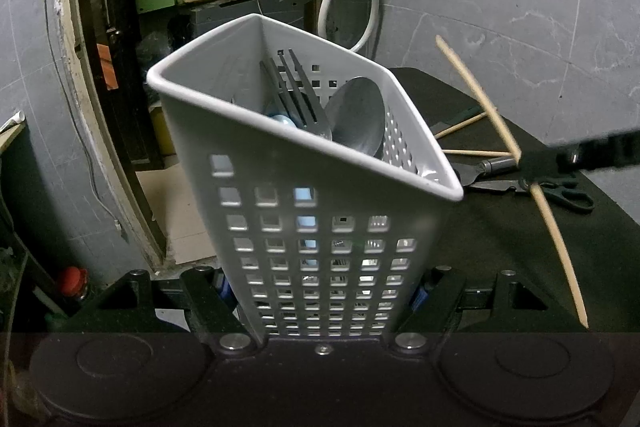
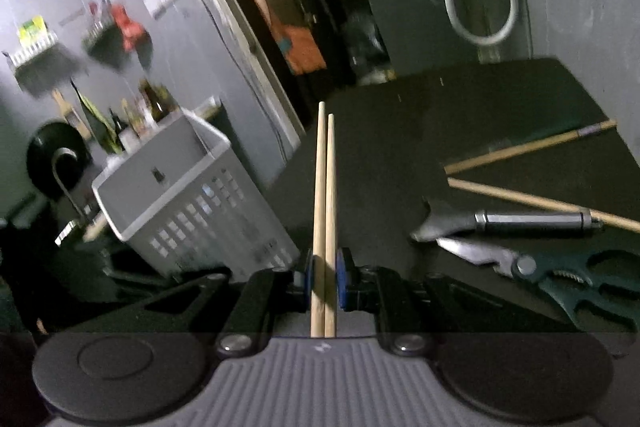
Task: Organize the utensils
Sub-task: 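Lower the chopsticks into the white caddy and open the right tool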
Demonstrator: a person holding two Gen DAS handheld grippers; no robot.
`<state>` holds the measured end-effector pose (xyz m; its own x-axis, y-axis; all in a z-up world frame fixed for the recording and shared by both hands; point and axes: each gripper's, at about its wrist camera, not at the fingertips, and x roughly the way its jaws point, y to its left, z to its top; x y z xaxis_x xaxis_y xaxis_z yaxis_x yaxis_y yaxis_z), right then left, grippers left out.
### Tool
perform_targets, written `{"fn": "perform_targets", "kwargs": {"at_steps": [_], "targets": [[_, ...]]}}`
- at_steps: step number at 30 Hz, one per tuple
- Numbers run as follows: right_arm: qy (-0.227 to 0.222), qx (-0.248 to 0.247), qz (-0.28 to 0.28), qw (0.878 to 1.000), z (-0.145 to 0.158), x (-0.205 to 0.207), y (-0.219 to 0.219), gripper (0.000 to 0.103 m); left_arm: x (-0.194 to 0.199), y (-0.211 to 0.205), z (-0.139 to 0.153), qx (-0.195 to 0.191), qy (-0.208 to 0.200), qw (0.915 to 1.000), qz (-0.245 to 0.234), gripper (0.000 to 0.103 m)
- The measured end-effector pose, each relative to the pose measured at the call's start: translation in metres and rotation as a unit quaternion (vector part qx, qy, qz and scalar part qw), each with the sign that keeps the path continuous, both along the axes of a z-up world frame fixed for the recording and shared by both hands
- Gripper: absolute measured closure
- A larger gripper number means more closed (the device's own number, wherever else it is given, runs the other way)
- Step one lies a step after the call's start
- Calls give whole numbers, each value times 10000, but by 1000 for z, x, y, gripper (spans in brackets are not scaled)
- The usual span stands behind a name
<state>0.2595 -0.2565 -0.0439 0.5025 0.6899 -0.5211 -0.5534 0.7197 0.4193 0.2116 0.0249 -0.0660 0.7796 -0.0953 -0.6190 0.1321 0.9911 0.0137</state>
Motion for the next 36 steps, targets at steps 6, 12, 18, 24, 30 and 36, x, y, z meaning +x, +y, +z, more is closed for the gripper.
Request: {"fn": "perform_targets", "kwargs": {"at_steps": [6, 12, 18, 24, 30, 36], "targets": [[-447, 453, -180, 9978, 23, 0, 1, 90, 0, 0, 0, -1, -1, 10000, 3, 27], [-1036, 873, -212, 9906, 63, 6, 6, 89, 0, 0, 0, -3, -1, 10000, 4, 27], [-1589, 1356, -39, 9779, 103, 16, 27, 89, 0, 0, 0, -2, -3, 10000, 5, 27], [-1878, 1772, 243, 9658, 123, 26, 58, 89, 0, 0, 0, -2, -3, 10000, 8, 27], [-1992, 1800, 341, 9627, 114, 33, 93, 89, 0, -1, 1, 11, -4, 10000, -2, 27], [-1802, 1603, 356, 9698, 88, 30, 114, 89, -1, -1, 1, 9, -10, 10000, 0, 27]]}}
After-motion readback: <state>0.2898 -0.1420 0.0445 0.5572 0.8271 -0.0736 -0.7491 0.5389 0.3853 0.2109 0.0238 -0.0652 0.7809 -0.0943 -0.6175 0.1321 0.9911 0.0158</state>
